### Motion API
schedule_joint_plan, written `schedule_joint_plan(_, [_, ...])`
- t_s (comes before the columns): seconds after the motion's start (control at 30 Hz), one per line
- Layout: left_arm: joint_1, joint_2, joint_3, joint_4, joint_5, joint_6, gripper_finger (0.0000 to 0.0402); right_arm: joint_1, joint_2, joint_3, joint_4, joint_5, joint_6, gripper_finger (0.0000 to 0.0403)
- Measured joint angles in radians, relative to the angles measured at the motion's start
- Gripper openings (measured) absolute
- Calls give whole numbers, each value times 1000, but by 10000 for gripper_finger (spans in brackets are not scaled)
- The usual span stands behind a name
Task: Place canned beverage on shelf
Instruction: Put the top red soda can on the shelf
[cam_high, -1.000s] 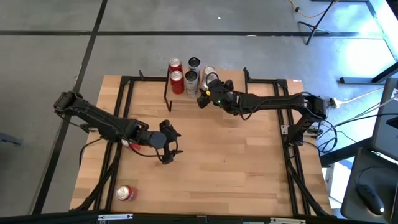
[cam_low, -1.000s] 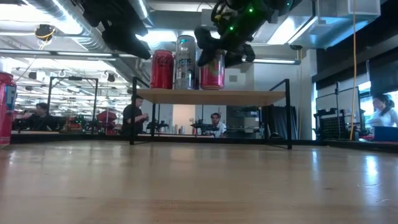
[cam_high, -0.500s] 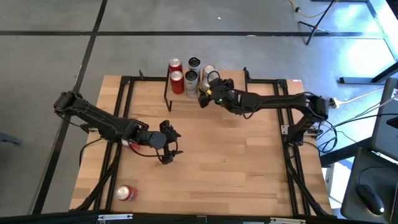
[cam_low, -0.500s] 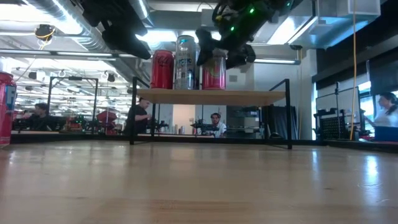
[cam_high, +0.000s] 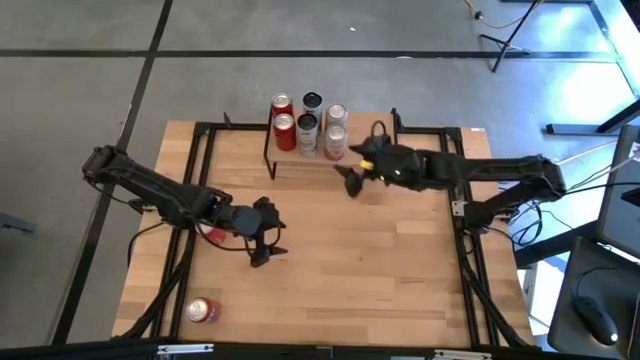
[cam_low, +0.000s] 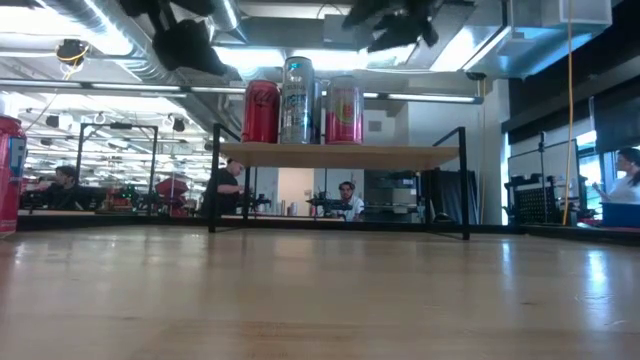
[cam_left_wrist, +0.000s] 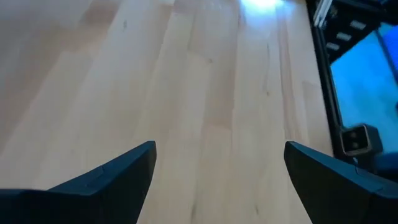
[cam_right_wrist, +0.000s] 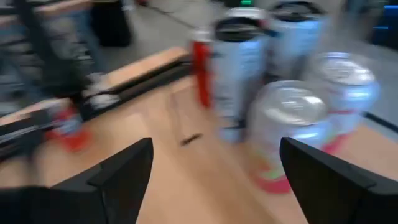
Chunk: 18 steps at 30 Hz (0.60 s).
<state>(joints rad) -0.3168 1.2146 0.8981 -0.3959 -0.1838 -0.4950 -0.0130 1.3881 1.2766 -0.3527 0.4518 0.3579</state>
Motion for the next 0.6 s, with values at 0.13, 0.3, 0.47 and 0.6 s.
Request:
schedule_joint_plan(0.13, [-9, 0, 118, -221, 21, -44, 349, 107, -25, 0, -35, -26, 1, 337])
schedule_joint_plan(0.3, [-30, -1, 299, -541, 19, -114, 349, 227, -6, 0, -83, 11, 11, 337])
schedule_joint_plan(0.47, [-43, -1, 402, -886, -35, -249, 349, 291, 37, -1, -130, 80, 53, 337])
schedule_joint_plan(0.6, [-54, -21, 389, -1080, -69, -360, 349, 311, 71, -1, -131, 87, 62, 337])
